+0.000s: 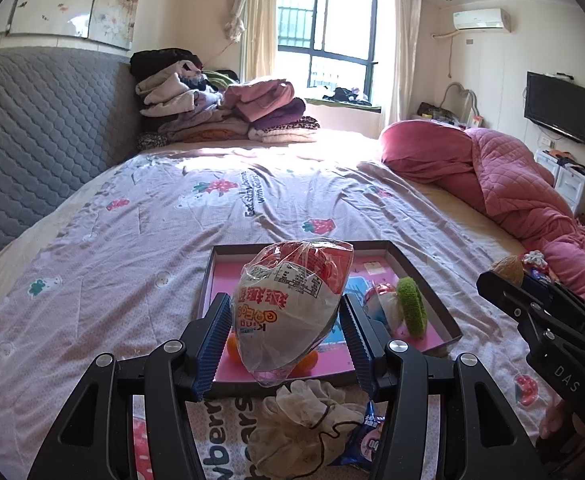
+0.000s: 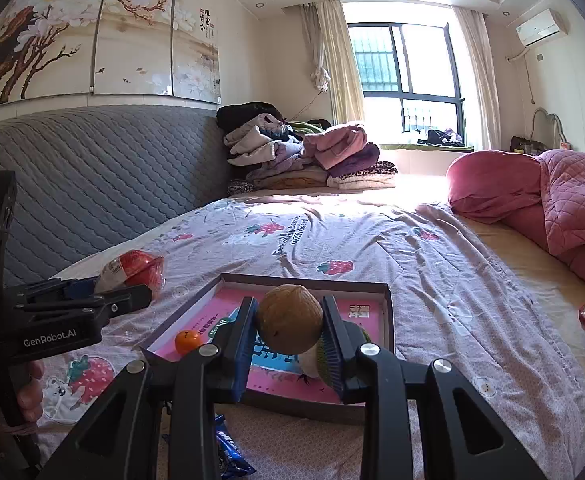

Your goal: Organize objects

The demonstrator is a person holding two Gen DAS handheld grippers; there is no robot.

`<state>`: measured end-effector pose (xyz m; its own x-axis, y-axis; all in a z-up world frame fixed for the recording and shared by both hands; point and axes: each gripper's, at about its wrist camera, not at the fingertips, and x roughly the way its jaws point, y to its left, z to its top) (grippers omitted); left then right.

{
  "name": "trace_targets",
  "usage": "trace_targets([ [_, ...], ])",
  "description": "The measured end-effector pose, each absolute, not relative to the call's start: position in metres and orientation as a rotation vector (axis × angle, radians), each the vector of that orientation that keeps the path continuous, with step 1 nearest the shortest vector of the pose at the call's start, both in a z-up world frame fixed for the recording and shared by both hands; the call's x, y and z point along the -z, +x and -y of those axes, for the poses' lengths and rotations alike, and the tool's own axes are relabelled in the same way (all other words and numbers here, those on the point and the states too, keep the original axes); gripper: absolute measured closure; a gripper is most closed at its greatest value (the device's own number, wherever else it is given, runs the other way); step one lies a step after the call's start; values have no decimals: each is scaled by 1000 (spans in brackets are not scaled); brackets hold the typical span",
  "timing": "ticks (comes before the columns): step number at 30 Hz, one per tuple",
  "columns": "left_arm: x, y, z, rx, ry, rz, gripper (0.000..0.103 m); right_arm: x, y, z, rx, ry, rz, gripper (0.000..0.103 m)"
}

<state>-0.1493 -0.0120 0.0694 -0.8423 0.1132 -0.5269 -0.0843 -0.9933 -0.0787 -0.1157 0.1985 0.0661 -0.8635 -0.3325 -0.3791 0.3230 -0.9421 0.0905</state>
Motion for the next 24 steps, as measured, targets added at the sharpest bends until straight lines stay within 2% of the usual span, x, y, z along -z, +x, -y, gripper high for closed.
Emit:
trace_targets([
  [24,-33,-194,-34,-2834,-923,54,46,-48,-148,-209,2759,667,11,71],
])
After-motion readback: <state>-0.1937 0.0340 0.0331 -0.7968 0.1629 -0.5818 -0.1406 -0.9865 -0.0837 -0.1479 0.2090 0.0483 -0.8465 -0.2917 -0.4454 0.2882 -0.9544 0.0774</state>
